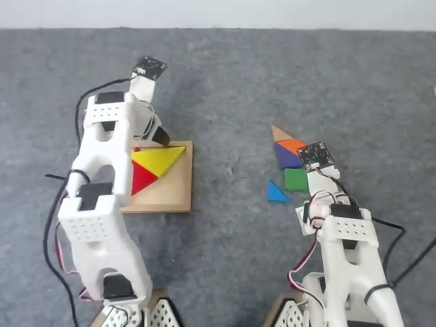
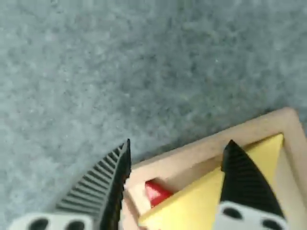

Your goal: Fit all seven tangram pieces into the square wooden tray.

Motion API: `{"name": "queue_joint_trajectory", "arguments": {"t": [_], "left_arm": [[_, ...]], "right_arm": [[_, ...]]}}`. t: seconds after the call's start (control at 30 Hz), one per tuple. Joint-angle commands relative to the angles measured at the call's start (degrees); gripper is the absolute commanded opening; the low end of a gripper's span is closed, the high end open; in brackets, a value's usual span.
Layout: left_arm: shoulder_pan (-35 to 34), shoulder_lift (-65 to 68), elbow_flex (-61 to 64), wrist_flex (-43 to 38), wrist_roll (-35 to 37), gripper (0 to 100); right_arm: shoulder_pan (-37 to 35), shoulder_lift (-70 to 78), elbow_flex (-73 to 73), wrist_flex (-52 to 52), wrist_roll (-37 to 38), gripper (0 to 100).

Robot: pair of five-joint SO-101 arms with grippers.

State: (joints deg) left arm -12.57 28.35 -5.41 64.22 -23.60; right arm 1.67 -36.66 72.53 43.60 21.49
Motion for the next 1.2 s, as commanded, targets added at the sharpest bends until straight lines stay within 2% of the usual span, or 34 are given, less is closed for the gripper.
{"name": "queue_joint_trajectory", "arguments": {"t": [0.0,0.1,0.23,0.47,0.73,0.97,1.17], "left_arm": [[-3.08,-10.99,-2.51,6.24,-0.97,29],[-5.98,-17.85,0.04,11.87,-5.01,29],[-9.23,-23.03,9.54,12.92,-9.32,29],[-12.4,-19.43,21.23,-1.67,-10.99,29],[-12.66,-15.21,21.67,-4.66,-11.08,29],[-16.26,-12.84,22.29,-7.3,-11.6,29],[-19.6,-13.01,22.29,-7.38,-14.77,29]], "right_arm": [[0.57,-1.36,-0.35,-1.19,0.79,31.8],[0.57,-1.36,-0.35,-1.19,0.79,31.8],[0.48,-1.36,-0.35,-1.19,0.79,31.8],[0.66,-1.36,-0.35,-1.01,0.79,31.8],[0.66,-1.36,-0.35,-0.92,0.79,31.8],[0.66,-1.36,-0.35,-0.92,0.79,31.8],[0.66,-1.36,-0.35,-0.92,0.79,31.8]]}}
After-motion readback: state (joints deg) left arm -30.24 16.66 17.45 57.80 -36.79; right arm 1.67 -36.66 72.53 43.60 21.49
